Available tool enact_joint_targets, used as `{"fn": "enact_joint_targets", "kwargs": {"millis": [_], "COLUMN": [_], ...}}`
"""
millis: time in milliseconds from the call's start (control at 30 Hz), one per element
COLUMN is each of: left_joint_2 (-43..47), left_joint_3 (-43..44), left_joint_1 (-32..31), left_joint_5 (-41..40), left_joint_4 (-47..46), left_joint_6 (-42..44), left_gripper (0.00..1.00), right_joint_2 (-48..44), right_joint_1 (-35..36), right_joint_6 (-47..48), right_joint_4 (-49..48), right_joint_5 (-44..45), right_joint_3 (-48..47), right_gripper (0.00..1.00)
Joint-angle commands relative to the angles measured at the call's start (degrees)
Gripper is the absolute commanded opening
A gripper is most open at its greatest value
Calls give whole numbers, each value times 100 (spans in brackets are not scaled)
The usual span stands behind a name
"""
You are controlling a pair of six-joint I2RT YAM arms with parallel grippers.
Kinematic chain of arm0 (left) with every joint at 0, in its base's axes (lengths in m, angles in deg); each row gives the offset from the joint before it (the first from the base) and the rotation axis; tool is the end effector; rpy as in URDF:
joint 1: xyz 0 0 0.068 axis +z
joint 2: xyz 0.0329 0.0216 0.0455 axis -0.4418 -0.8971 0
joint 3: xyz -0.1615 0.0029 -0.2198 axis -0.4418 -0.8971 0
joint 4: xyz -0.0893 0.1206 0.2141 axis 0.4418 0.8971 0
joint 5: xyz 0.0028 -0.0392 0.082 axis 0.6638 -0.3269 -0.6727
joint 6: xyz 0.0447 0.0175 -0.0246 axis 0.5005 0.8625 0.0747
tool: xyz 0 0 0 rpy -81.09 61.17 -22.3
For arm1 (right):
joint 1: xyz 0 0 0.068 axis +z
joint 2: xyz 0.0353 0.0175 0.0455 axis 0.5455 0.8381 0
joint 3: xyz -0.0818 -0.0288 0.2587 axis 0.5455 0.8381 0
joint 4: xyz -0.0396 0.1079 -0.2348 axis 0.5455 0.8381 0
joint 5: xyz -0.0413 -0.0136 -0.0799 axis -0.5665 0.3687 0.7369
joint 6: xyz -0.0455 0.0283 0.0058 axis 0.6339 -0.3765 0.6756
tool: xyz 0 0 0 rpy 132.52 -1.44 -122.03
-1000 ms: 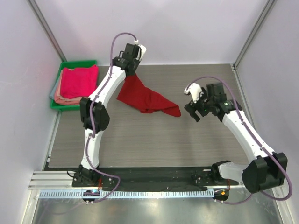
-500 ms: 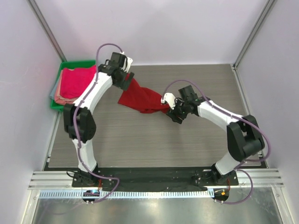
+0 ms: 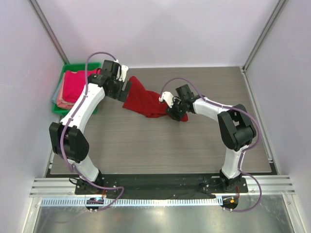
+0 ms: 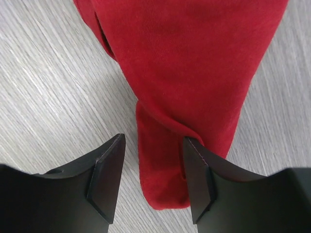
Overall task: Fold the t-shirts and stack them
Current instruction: Flatten the tshirt out
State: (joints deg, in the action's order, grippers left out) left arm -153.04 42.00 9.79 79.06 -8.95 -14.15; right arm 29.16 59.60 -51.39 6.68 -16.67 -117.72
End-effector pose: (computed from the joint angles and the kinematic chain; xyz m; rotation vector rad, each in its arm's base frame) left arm 0.3482 -0.0994 0.3343 0.4294 2.4774 0.0313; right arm 0.3480 0.1841 0.1778 -1.4299 2.0638 0.2479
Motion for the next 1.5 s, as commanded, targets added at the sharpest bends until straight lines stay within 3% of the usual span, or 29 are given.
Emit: {"fn": "enact_joint_targets", "kwargs": {"millis": [0,133,200,233,267,467,767,1033,1167,1267,1467], "left_joint_2": [-2,-125,-177,-186,-204,-160,-11,200,253,122,-28], "left_joint_3": [53,167,202,228,237,238,360,273,167,272,-104], "left_joint_1": [78,87,96,87,87,96,131,131,113,-27,-1080], "left_joint_5": [119,137,146,163,163,119,111,172,523,1322,1666], "left_joint_4": [-42,-42,-51,-51,-42,-77,-218,-270,-262,1,-138], "left_joint_6": [-84,-110,-145,-146,-146,-102,108,188,206,311,417], "left_gripper": [86,86,85,85,85,85,84,82,80,76,73], "right_joint_2": [32,163,304,339,374,129,-2162,-2834,-2921,-3079,-2755], "right_joint_1": [26,26,26,26,26,35,219,281,272,272,88], "right_joint_6": [-27,-44,-45,-62,-80,-97,175,211,377,369,465], "right_joint_4": [-114,-35,26,18,26,96,571,563,563,554,195], "right_joint_5": [88,175,272,307,342,676,712,1054,1468,1468,2345], "right_joint_3": [-230,-230,-247,-247,-256,-300,-1493,-2690,-1913,-1427,-1468], "right_gripper": [56,56,50,46,32,2,2,2,2,1,1]}}
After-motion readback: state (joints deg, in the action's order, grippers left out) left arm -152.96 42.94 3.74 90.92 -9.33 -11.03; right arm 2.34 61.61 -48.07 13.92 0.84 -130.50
